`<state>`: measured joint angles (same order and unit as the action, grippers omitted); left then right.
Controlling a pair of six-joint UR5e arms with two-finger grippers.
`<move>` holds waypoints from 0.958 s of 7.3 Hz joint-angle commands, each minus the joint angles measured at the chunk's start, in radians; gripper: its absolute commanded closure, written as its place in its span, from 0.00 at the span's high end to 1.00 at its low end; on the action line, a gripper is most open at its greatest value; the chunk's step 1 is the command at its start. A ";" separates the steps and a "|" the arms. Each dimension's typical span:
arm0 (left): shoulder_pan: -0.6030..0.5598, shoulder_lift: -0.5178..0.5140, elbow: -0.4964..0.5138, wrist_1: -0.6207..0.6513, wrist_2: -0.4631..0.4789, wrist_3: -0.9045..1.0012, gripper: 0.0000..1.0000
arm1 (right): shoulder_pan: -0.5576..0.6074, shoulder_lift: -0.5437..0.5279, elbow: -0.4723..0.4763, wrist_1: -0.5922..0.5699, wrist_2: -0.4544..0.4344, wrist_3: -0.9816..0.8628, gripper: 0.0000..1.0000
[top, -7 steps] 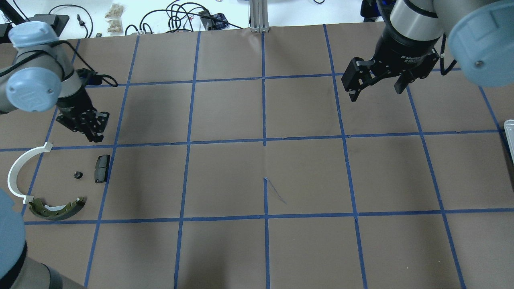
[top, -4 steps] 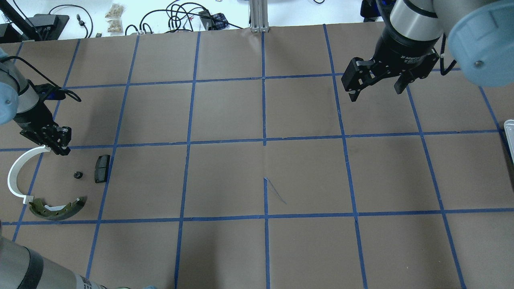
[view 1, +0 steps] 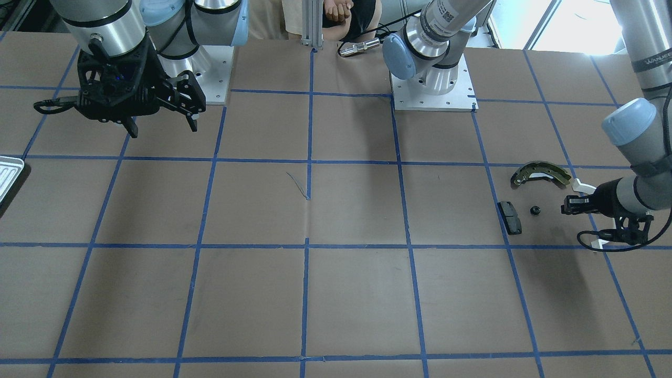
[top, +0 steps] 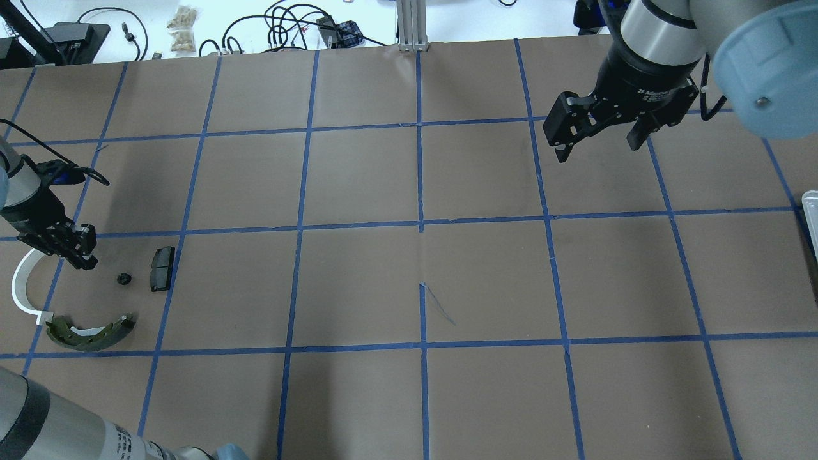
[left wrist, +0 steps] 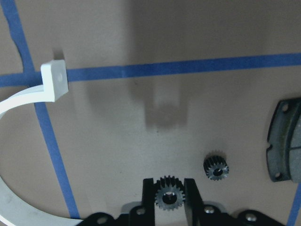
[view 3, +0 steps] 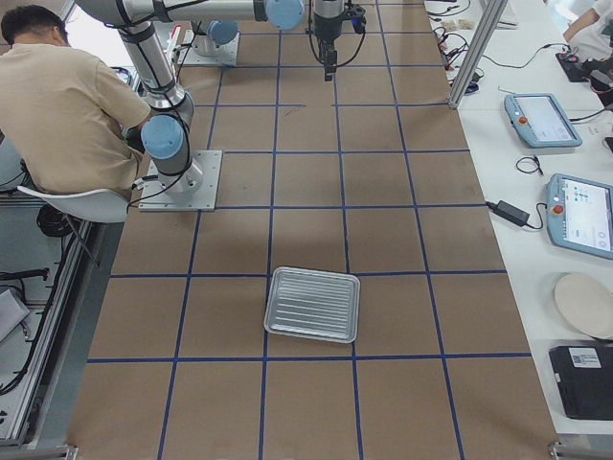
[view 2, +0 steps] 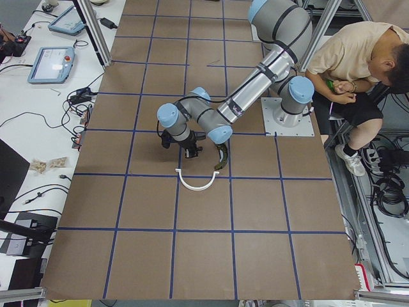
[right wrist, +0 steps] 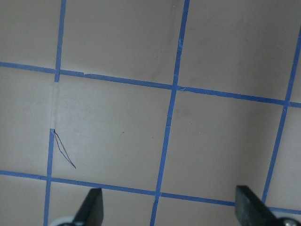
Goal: Place bearing gear from tray to pile
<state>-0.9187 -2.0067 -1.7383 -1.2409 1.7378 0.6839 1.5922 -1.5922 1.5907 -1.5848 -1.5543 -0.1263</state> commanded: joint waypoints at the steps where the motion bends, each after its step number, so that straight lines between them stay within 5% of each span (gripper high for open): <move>1: 0.004 -0.001 -0.027 0.003 -0.006 -0.004 0.00 | 0.000 0.000 0.000 0.000 -0.001 -0.001 1.00; 7: 0.004 -0.012 -0.047 0.003 -0.050 -0.001 0.00 | 0.000 0.000 0.000 0.008 -0.006 -0.003 1.00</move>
<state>-0.9142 -2.0166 -1.7840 -1.2375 1.6865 0.6824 1.5923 -1.5923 1.5907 -1.5772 -1.5600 -0.1278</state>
